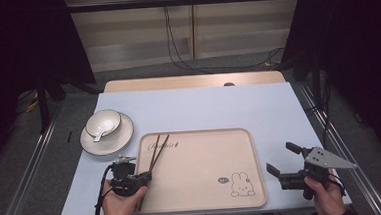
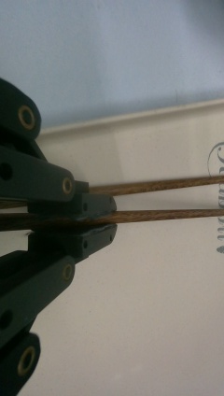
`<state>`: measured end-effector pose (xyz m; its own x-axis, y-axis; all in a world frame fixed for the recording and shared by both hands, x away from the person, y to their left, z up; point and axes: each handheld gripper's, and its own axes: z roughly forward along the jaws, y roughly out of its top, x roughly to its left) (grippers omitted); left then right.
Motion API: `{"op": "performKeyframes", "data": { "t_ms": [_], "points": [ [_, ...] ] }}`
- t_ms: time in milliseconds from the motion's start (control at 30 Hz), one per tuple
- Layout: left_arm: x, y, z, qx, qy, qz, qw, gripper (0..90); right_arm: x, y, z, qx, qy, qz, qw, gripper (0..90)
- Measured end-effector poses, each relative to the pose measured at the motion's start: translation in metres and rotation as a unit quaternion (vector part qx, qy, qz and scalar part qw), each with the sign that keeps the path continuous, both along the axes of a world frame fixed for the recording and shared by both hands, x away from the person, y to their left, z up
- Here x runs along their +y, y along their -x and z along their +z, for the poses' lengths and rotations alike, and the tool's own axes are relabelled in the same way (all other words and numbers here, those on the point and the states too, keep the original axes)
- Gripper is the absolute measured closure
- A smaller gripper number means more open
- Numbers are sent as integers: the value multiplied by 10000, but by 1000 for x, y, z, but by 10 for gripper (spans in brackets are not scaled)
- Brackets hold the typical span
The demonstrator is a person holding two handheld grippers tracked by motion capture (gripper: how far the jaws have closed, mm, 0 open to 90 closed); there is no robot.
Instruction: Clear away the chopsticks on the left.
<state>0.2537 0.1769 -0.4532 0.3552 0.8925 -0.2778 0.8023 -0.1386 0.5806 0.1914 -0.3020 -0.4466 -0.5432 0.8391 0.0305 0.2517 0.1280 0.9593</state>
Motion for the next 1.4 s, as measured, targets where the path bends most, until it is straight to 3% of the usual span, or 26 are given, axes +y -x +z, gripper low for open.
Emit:
{"op": "performKeyframes", "data": {
  "t_ms": [300,667,733,933,1067,1200,1267,1333,1400],
  "points": [
    [-6,-3,-7,197,-48,-14,9998,840,0,0,0,-2,34,-3,10000,12],
    [-7,-3,-8,195,27,-63,9998,800,0,0,0,-2,43,2,10000,12],
    [-7,-3,-7,170,-31,-175,9997,779,0,0,0,-2,40,3,10000,12],
    [-4,-3,-3,27,155,-356,9992,744,0,0,0,0,38,7,10000,12],
    [-3,-1,2,-171,254,-583,9978,630,0,0,0,-21,15,-11,10000,12],
    [4,1,11,-733,294,-888,9929,403,0,0,0,-5,-1,0,10000,12],
    [11,3,16,-1128,420,-912,9885,306,0,0,0,-22,12,-11,10000,12],
    [21,4,19,-1508,467,-1028,9821,237,0,0,0,-28,2,-26,10000,12],
    [33,5,21,-1787,428,-1043,9774,179,0,0,0,-25,-1,-23,10000,12]
  ]
}}
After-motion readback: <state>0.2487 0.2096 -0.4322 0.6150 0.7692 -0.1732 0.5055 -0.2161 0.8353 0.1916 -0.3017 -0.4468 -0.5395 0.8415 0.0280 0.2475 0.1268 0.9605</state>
